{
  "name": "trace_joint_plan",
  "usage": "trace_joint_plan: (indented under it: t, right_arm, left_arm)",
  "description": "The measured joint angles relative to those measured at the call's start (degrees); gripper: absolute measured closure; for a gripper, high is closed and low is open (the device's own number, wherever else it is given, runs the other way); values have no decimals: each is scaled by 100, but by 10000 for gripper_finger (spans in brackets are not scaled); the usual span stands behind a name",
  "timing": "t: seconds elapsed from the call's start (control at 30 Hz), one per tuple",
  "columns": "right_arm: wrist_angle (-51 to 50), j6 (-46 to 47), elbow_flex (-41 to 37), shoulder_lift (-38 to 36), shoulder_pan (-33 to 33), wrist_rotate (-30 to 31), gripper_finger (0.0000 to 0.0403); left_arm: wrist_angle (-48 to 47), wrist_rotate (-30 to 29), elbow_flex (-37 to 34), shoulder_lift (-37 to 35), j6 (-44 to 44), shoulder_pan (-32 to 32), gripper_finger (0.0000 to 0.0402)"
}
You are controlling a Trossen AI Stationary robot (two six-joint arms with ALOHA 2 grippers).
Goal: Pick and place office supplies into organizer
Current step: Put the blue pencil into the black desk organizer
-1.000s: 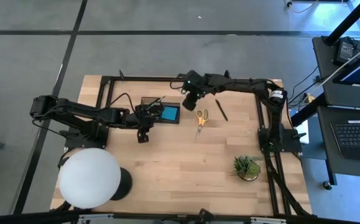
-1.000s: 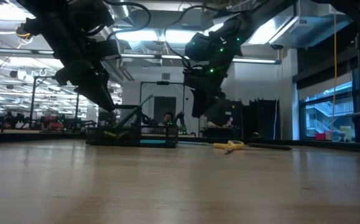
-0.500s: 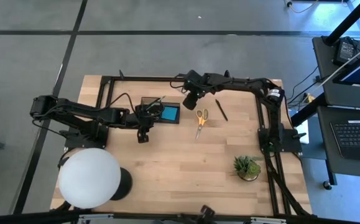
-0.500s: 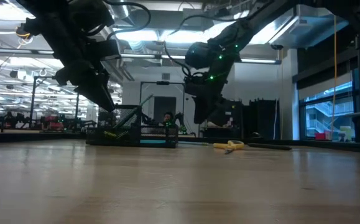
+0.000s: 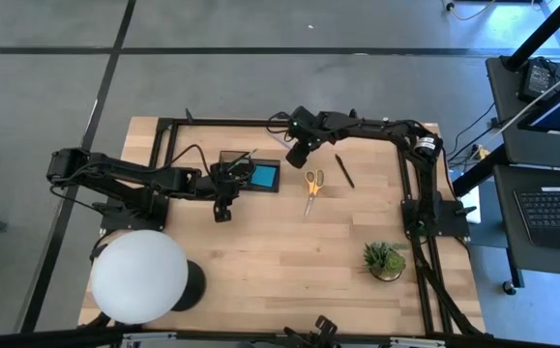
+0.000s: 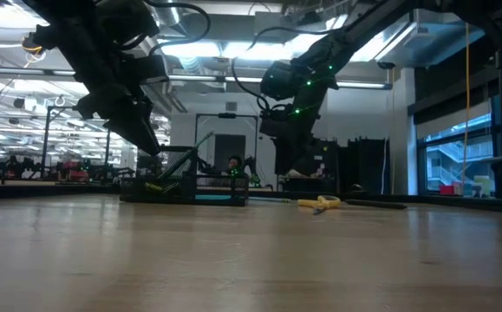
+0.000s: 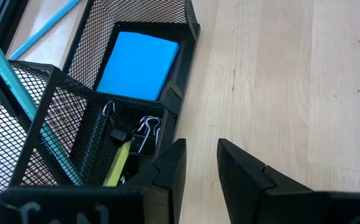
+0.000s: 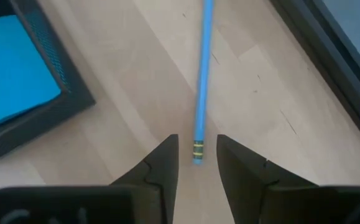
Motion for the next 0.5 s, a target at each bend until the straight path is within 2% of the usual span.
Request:
trace_joint_plan:
  t: [0.37,0.5]
  right_arm:
    - [4,-135,0,0,0,-1,289]
    - [40,-136,0,0,0,-1,270]
  left_arm:
    - [-2,0,0,0,0,0,315]
    - [-2,0,0,0,-1,0,315]
